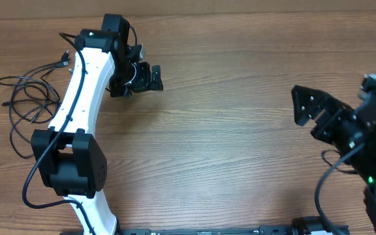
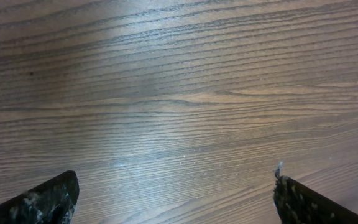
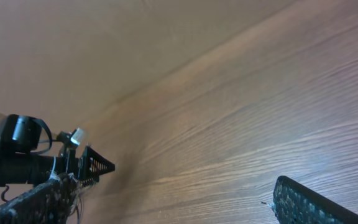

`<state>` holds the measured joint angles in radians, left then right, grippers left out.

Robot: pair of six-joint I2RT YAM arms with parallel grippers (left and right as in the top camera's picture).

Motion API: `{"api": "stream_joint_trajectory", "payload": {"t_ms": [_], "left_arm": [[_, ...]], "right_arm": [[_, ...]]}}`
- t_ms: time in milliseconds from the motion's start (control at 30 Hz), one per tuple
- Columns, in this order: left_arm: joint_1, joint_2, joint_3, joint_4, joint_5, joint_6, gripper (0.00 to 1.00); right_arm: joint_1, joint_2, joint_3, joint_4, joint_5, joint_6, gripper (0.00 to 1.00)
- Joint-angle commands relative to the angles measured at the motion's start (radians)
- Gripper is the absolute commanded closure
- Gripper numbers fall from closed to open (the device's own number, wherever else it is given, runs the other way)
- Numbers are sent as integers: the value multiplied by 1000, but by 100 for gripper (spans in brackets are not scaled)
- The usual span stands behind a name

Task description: Untangle cables

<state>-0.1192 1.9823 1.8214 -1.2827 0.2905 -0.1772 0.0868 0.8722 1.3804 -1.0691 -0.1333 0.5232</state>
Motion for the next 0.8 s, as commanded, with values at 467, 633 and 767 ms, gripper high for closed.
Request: {"api": "stream_joint_trajectory", "payload": {"t_ms": [467, 633, 767], "left_arm": [[1, 7, -9, 2, -10, -6, 0], [1, 7, -9, 2, -10, -6, 0], [1, 7, -9, 2, -10, -6, 1]], "right_arm": [[48, -312, -271, 364, 104, -154, 0], [53, -388, -408, 619, 31, -222, 0], [53, -457, -557, 889, -3, -222, 0]]}}
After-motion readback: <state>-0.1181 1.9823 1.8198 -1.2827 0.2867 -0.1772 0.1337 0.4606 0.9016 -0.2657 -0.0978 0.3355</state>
